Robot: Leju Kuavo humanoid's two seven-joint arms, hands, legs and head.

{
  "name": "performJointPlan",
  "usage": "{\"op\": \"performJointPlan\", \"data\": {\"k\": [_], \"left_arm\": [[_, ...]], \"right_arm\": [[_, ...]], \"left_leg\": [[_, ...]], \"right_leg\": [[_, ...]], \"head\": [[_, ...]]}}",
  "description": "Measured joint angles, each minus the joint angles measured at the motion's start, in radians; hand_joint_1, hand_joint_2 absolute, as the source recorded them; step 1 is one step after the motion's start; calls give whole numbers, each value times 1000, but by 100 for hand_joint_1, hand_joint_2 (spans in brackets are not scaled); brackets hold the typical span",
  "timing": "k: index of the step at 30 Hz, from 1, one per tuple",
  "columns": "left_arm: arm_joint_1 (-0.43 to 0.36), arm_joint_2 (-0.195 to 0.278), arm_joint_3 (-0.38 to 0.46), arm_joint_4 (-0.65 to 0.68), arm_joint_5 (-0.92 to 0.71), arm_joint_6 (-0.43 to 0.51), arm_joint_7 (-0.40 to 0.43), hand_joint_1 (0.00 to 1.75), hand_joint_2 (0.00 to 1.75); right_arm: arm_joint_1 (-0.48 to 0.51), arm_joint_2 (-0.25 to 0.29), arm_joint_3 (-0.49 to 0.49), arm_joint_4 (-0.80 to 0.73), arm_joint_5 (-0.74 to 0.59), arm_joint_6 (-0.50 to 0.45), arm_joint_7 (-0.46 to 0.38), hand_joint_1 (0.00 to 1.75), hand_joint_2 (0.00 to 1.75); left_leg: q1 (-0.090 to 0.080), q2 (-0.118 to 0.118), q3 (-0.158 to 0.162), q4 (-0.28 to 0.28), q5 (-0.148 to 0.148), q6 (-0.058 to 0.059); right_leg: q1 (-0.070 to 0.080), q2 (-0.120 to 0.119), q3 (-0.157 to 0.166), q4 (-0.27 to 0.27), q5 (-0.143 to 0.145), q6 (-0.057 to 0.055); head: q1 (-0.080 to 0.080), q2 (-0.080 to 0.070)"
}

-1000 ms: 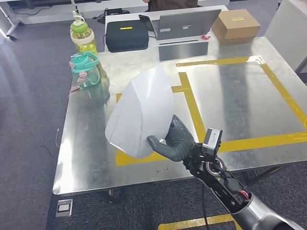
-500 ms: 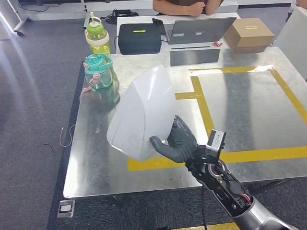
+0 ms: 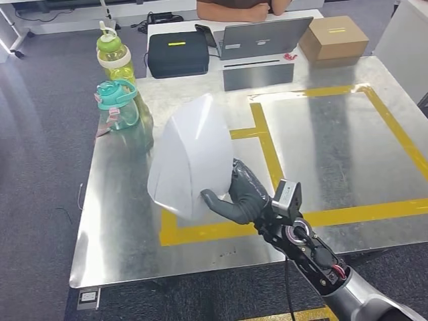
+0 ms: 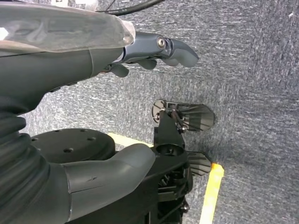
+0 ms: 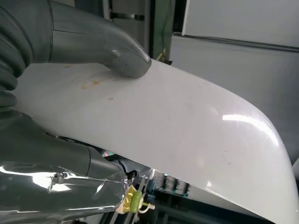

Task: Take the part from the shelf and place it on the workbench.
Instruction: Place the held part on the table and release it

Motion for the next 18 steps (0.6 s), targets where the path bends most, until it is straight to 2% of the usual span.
{"op": "performJointPlan", "data": {"k": [4,9,18], "left_arm": [[0,0,0,0,-5,0,1,0,175],[-7,0,-2,0,-17,-2,4,0,175],[-12,0,-6,0,-19,-6,8,0,175]], "right_arm": [[-15,0,13,0,163,-73,60,175,175],[-82,0,93,7,552,-163,189,175,175],[-134,2,201,32,703,-185,238,175,175]], "left_leg": [[3,0,0,-2,-1,-16],[3,0,0,-1,-1,-17],[-1,-1,0,0,-1,-17]], "right_leg": [[2,0,0,0,0,-3],[2,-1,2,0,1,-5],[1,-4,5,-3,1,-4]], "head": [[0,0],[0,0],[2,0]]}}
